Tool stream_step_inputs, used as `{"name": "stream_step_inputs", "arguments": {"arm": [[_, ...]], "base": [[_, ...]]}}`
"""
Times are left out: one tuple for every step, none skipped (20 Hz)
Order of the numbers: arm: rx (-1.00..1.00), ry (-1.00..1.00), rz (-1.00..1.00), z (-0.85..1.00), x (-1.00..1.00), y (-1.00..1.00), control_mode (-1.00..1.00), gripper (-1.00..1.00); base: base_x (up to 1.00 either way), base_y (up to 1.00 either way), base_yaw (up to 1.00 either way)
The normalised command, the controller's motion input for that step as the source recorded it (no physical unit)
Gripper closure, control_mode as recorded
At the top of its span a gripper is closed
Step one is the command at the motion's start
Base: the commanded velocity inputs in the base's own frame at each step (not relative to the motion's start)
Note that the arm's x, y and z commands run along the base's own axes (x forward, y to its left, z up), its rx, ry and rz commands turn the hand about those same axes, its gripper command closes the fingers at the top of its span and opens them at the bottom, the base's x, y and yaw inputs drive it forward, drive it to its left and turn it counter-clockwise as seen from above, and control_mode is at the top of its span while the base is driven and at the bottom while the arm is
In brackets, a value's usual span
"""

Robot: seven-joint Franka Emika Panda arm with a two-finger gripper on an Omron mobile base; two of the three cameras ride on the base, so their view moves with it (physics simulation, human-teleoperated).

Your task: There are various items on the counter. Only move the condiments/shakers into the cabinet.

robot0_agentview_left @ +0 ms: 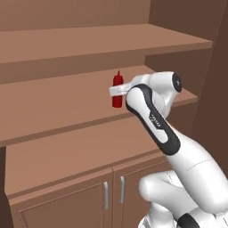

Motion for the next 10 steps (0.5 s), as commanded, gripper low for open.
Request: {"name": "stream_step_inputs", "arguments": {"arm": [[-0.02,0.08,-0.07,-0.46,0.29,0.0,-1.0,1.0],[-0.03,0.07,-0.06,-0.42,0.31,0.0,-1.0,1.0],[-0.03,0.07,-0.06,-0.37,0.37,0.0,-1.0,1.0],[-0.03,0.05,-0.06,-0.29,0.4,0.0,-1.0,1.0],[-0.03,0.03,-0.06,-0.25,0.41,0.0,-1.0,1.0],[-0.04,0.0,-0.06,-0.19,0.45,0.0,-1.0,1.0],[-0.03,0.0,-0.06,-0.14,0.46,0.0,-1.0,1.0],[-0.02,0.0,-0.06,-0.14,0.47,0.0,-1.0,1.0],[0.0,0.0,-0.07,-0.11,0.45,0.0,-1.0,1.0],[0.0,-0.01,-0.07,-0.09,0.44,0.0,-1.0,1.0]], "base": [[0.0,0.0,0.0],[0.0,0.0,0.0],[0.0,0.0,0.0],[0.0,0.0,0.0],[0.0,0.0,0.0],[0.0,0.0,0.0],[0.0,0.0,0.0],[0.0,0.0,0.0],[0.0,0.0,0.0],[0.0,0.0,0.0]]}}
